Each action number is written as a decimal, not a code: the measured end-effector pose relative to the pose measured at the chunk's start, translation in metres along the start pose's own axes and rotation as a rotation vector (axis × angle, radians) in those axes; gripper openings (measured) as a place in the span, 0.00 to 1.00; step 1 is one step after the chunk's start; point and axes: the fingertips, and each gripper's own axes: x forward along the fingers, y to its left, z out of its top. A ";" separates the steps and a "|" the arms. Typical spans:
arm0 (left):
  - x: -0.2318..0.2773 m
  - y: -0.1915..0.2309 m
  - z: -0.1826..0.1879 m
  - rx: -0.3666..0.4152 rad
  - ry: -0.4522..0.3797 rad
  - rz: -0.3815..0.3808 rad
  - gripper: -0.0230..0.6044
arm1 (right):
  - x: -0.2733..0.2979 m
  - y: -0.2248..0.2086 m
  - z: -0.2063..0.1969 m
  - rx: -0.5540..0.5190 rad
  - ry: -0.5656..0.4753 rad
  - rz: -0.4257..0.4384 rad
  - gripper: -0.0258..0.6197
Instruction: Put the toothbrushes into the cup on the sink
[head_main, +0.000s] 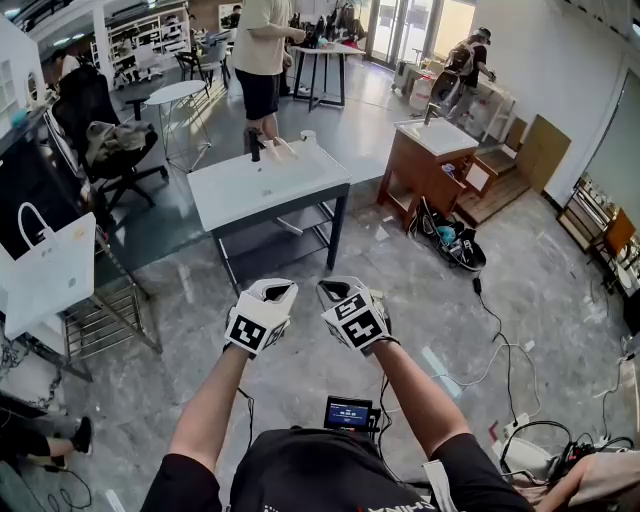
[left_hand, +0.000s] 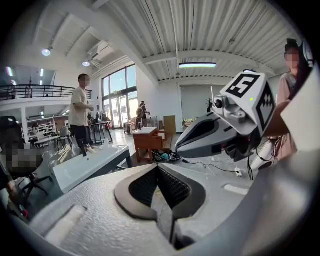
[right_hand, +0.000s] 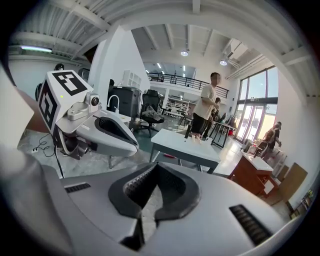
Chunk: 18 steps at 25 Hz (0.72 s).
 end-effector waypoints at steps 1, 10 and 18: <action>0.000 0.000 0.000 -0.005 -0.003 -0.001 0.05 | 0.000 0.000 0.001 0.003 -0.008 -0.001 0.05; 0.001 -0.006 -0.010 0.016 0.019 -0.018 0.05 | 0.001 0.000 -0.007 0.027 -0.002 -0.013 0.05; 0.000 -0.003 -0.011 0.043 0.031 -0.015 0.05 | 0.002 -0.003 -0.005 0.076 0.000 -0.008 0.05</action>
